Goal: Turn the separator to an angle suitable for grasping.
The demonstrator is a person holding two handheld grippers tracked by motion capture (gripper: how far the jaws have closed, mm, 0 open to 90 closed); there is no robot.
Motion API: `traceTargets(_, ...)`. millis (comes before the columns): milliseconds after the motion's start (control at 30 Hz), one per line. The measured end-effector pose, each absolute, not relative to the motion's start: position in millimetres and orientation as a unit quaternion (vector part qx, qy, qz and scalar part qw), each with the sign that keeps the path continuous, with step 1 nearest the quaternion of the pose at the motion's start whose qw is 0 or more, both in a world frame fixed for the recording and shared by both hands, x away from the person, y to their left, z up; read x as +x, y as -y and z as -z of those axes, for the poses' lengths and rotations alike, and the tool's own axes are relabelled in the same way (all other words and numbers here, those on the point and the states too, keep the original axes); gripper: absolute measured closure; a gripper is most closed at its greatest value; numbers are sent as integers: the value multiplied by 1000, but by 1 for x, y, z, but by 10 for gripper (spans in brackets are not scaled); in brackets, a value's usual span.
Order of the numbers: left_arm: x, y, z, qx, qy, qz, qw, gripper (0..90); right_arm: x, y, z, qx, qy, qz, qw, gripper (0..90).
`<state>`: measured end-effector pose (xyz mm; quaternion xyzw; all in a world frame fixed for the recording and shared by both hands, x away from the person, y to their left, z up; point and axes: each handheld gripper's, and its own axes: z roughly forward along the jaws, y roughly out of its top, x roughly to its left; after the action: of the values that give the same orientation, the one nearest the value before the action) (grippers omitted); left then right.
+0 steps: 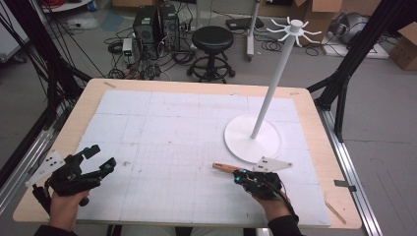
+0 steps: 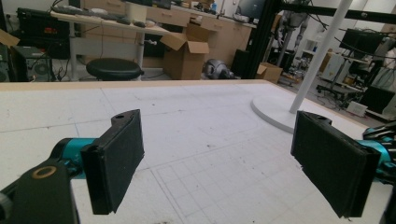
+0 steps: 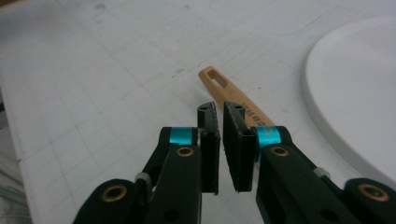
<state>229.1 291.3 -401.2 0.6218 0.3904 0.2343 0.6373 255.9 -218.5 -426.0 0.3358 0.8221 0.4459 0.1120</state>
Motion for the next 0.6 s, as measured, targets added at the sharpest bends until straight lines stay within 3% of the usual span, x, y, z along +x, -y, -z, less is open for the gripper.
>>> traceTargets(167, 230, -293, 402, 620, -393, -233, 638, 175, 273, 198, 438, 338, -849, -387, 122, 872)
traceTargets(600, 230, -294, 402, 621, -394, -232, 637, 176, 287, 206, 440, 379, -830, -379, 156, 874)
